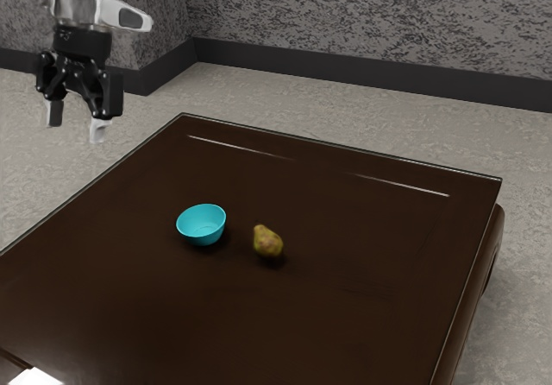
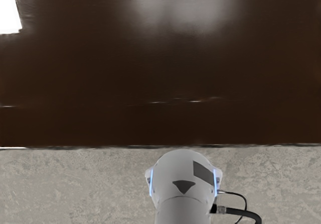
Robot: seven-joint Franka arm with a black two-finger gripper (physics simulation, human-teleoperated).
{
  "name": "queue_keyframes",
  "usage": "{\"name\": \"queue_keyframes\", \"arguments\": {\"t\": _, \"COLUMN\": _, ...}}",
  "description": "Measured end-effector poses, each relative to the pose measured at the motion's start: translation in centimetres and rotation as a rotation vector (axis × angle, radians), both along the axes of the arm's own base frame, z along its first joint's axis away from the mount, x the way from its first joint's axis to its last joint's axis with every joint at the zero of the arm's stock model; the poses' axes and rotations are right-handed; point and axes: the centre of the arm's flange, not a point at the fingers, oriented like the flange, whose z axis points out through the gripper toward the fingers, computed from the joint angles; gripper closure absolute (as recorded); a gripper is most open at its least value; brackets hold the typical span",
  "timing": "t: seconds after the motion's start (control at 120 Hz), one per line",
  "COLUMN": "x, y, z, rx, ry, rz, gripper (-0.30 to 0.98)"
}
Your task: Place the pear in the bowl.
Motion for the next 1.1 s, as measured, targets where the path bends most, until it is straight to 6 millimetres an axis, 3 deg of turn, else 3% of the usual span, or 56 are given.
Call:
{"name": "queue_keyframes", "arguments": {"t": 0.067, "x": 0.6, "y": -5.7, "z": 0.6, "rx": 0.005, "ry": -0.135, "rz": -0.134, "gripper": 0.0}}
{"name": "queue_keyframes", "arguments": {"t": 0.117, "x": 0.9, "y": -8.9, "z": 0.1, "rx": 0.003, "ry": -0.155, "rz": -0.208, "gripper": 0.0}}
{"name": "queue_keyframes", "arguments": {"t": 0.25, "x": 5.4, "y": -12.4, "z": -5.7, "rx": -0.013, "ry": -0.035, "rz": -0.44, "gripper": 0.0}}
{"name": "queue_keyframes", "arguments": {"t": 0.317, "x": 8.1, "y": -11.5, "z": -8.9, "rx": -0.046, "ry": -0.014, "rz": -0.557, "gripper": 0.0}}
{"name": "queue_keyframes", "arguments": {"t": 0.392, "x": 12.9, "y": -6.5, "z": -14.3, "rx": -0.105, "ry": 0.001, "rz": -0.631, "gripper": 0.0}}
{"name": "queue_keyframes", "arguments": {"t": 0.442, "x": 14.7, "y": -4.3, "z": -16.9, "rx": -0.146, "ry": -0.006, "rz": -0.704, "gripper": 0.0}}
{"name": "queue_keyframes", "arguments": {"t": 0.542, "x": 18.0, "y": -4.1, "z": -23.0, "rx": -0.236, "ry": -0.01, "rz": -0.91, "gripper": 0.0}}
{"name": "queue_keyframes", "arguments": {"t": 0.633, "x": 20.1, "y": -4.5, "z": -27.4, "rx": -0.302, "ry": -0.012, "rz": -1.085, "gripper": 0.0}}
{"name": "queue_keyframes", "arguments": {"t": 0.875, "x": 23.4, "y": -5.6, "z": -33.2, "rx": -0.427, "ry": -0.084, "rz": -1.462, "gripper": 0.0}}
{"name": "queue_keyframes", "arguments": {"t": 1.1, "x": 24.5, "y": -5.6, "z": -36.5, "rx": -0.577, "ry": -0.2, "rz": -1.631, "gripper": 0.0}}
